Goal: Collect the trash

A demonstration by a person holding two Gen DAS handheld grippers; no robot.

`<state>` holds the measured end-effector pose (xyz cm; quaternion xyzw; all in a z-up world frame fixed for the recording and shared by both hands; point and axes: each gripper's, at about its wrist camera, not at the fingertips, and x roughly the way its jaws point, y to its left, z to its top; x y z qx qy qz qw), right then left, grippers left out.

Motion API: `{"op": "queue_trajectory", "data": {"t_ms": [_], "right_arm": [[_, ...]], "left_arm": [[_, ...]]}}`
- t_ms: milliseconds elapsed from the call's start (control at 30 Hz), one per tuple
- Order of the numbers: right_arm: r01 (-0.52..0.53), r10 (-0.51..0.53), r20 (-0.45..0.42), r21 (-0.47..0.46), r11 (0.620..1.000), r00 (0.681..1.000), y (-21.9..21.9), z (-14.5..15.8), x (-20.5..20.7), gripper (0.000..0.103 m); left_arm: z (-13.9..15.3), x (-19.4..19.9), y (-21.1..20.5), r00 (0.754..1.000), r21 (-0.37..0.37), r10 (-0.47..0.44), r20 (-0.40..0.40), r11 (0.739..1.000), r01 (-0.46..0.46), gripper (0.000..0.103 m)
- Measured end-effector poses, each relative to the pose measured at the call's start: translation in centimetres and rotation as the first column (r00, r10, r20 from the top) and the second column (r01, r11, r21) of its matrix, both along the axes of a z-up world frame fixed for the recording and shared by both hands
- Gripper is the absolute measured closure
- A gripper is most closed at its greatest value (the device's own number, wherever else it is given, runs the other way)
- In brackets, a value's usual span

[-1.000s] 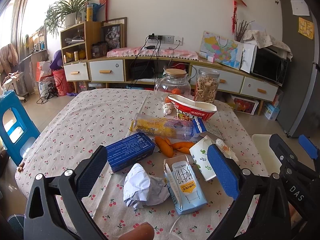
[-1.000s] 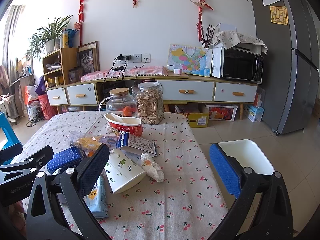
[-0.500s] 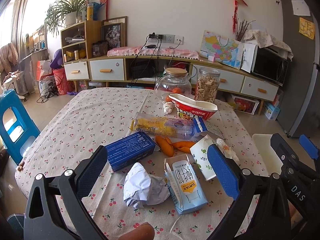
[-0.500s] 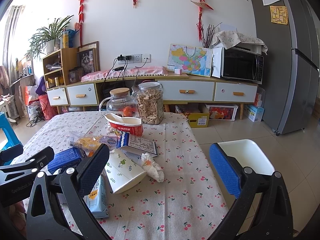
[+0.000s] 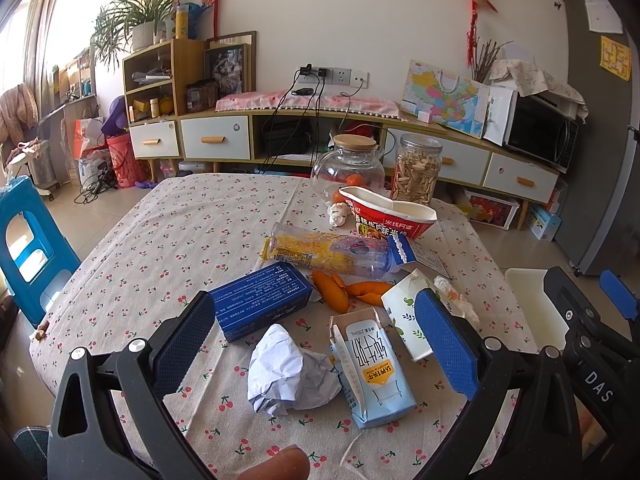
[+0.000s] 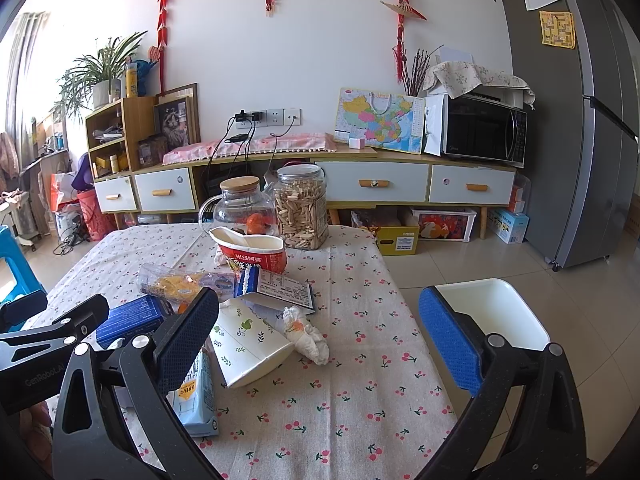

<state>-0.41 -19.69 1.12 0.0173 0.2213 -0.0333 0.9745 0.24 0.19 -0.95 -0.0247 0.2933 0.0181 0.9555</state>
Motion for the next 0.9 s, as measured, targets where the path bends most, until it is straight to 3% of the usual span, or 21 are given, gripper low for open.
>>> {"op": "queue_trajectory", "data": {"t_ms": [900], "right_arm": [[-0.001, 0.001, -0.004, 0.002, 1.000, 1.000, -0.03, 0.12, -0.08, 0.007]], "left_arm": [[-0.31, 0.19, 0.10, 1.000, -0.005, 0.010, -0.018, 1.000, -0.010, 0.006]]}}
